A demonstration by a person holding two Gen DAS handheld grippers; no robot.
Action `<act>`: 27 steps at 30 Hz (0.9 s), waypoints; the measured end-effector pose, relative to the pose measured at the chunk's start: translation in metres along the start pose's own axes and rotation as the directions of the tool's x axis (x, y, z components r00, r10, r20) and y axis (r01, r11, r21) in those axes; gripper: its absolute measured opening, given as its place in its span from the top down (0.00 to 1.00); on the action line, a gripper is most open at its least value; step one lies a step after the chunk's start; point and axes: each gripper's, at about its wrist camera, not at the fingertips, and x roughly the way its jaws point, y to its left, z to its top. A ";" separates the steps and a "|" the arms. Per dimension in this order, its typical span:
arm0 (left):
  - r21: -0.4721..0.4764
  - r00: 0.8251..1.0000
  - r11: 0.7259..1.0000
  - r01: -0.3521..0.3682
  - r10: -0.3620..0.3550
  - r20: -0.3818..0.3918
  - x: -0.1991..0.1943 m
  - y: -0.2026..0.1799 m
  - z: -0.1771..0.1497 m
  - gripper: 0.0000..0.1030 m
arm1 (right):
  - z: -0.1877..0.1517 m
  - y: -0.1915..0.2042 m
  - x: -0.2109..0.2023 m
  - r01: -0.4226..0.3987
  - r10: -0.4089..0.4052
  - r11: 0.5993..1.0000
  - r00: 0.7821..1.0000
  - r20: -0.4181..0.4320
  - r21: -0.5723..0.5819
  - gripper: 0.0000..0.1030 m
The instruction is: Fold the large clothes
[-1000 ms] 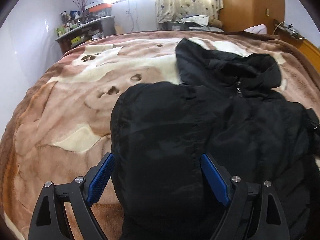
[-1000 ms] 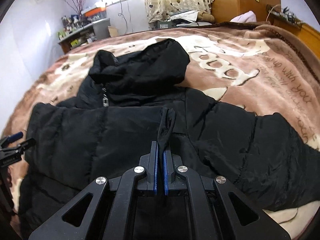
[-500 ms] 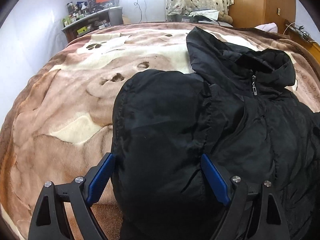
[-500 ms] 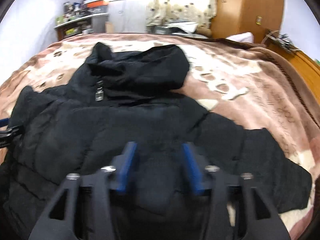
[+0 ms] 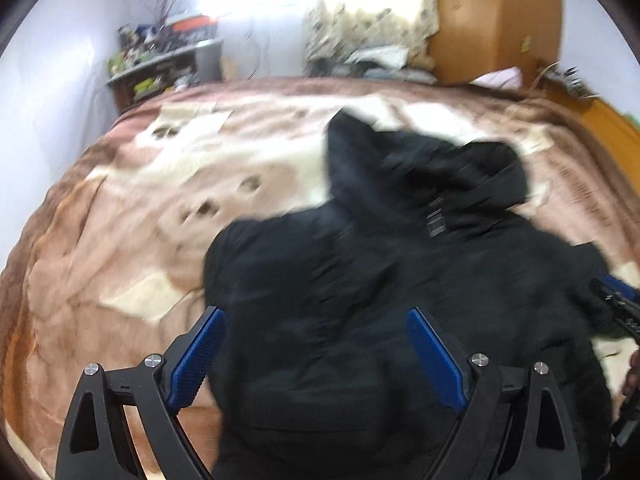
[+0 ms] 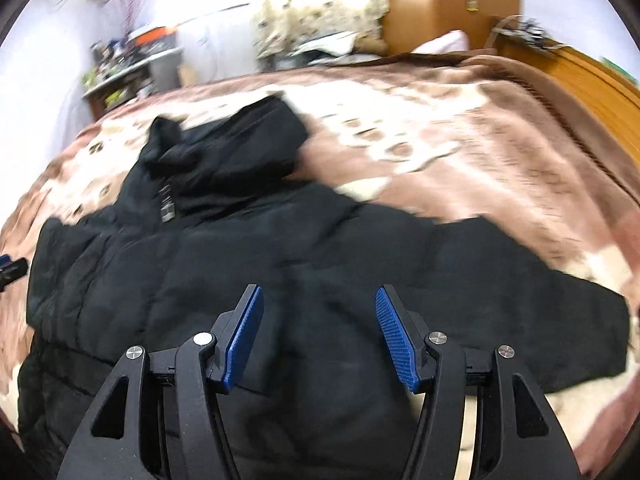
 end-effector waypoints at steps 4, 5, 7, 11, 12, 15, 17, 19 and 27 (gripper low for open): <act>0.019 0.993 0.996 0.091 -0.092 0.072 -0.033 -0.036 0.013 0.10 | -0.005 -0.065 -0.023 0.058 -0.058 0.993 0.998 -0.001 0.100 0.31; 0.031 0.988 0.992 0.125 -0.128 0.083 -0.039 -0.049 0.016 0.10 | -0.007 -0.076 -0.025 0.081 -0.081 0.991 0.997 -0.002 0.108 0.31; 0.045 0.984 0.988 0.148 -0.152 0.094 -0.042 -0.068 0.018 0.10 | -0.015 -0.119 -0.034 0.115 -0.113 0.977 0.993 -0.021 0.180 0.30; 0.068 0.981 0.982 0.179 -0.183 0.066 -0.028 -0.105 0.013 0.10 | -0.037 -0.194 -0.049 0.242 -0.230 0.899 0.970 -0.075 0.365 0.29; 0.068 0.981 0.980 0.186 -0.189 0.051 -0.020 -0.114 0.010 0.10 | -0.044 -0.212 -0.054 0.277 -0.268 0.875 0.960 -0.080 0.396 0.28; 0.072 0.979 0.976 0.205 -0.205 0.004 -0.001 -0.136 -0.003 0.10 | -0.059 -0.253 -0.057 0.319 -0.300 0.820 0.947 -0.119 0.475 0.25; 0.076 0.977 0.974 0.213 -0.213 -0.014 0.011 -0.149 -0.011 0.10 | -0.069 -0.280 -0.054 0.349 -0.320 0.784 0.936 -0.148 0.514 0.25; 0.091 0.980 0.976 0.199 -0.198 -0.025 0.021 -0.157 -0.017 0.10 | -0.078 -0.304 -0.050 0.362 -0.321 0.754 0.931 -0.174 0.548 0.25; 0.114 0.986 0.980 0.163 -0.157 -0.060 0.050 -0.166 -0.023 0.10 | -0.113 -0.361 -0.030 0.321 -0.250 0.626 0.946 -0.207 0.710 0.25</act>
